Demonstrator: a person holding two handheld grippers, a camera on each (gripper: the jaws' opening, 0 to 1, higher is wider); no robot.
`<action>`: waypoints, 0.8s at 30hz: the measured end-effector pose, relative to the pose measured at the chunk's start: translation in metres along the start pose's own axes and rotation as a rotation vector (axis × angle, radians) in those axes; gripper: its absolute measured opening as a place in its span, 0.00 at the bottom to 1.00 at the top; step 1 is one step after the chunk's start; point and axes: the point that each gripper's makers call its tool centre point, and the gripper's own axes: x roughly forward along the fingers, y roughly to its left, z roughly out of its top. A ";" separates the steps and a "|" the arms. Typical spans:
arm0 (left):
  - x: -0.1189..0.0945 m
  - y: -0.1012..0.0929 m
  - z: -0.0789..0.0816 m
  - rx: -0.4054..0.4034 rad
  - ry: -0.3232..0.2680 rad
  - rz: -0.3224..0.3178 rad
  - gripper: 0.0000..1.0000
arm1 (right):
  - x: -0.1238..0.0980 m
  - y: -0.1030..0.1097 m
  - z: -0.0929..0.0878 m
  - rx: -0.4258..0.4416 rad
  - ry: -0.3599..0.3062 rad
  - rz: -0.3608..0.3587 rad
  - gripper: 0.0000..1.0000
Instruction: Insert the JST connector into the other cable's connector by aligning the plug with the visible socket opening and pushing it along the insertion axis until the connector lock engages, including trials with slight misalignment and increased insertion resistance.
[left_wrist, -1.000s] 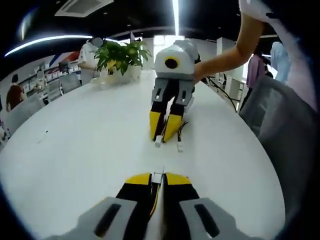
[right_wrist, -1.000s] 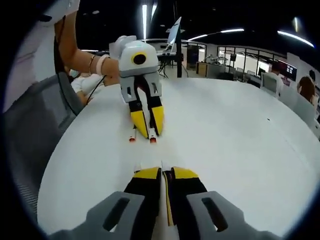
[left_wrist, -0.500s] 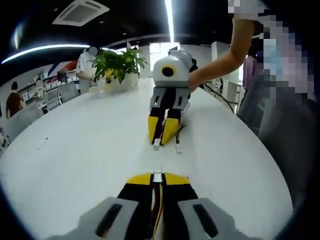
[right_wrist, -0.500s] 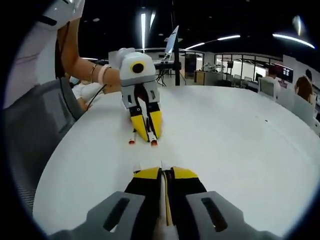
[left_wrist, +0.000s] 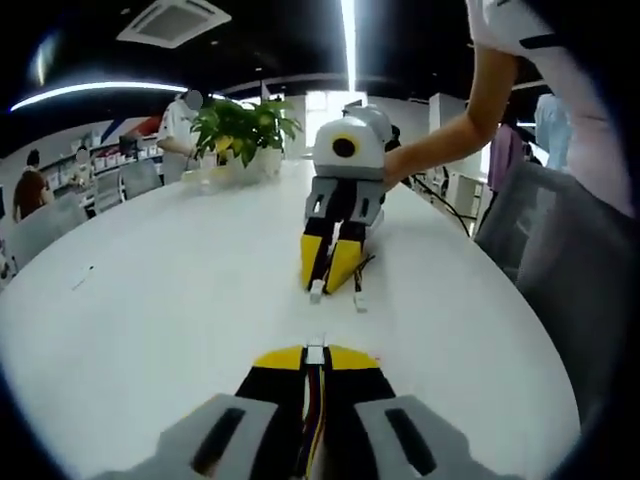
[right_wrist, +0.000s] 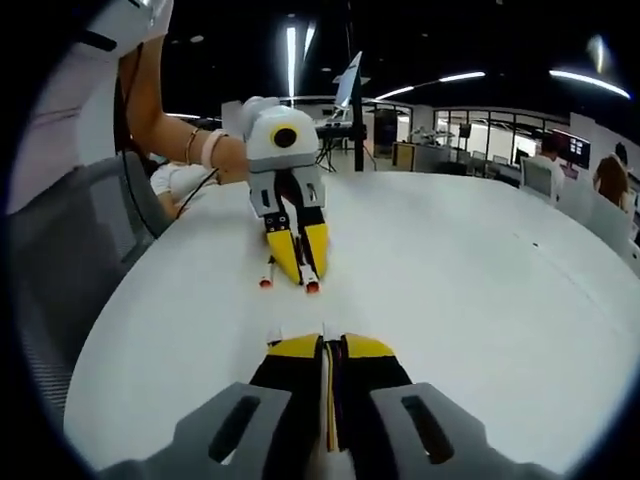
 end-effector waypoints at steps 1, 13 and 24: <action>0.000 0.000 0.001 -0.003 0.004 -0.006 0.00 | 0.000 0.001 0.000 0.000 0.001 0.002 0.03; -0.005 -0.004 0.013 -0.025 0.014 -0.028 0.00 | 0.000 0.011 0.009 -0.003 0.027 0.013 0.03; -0.013 -0.003 0.023 -0.038 0.006 -0.031 0.00 | -0.004 0.002 0.033 0.003 -0.007 0.014 0.03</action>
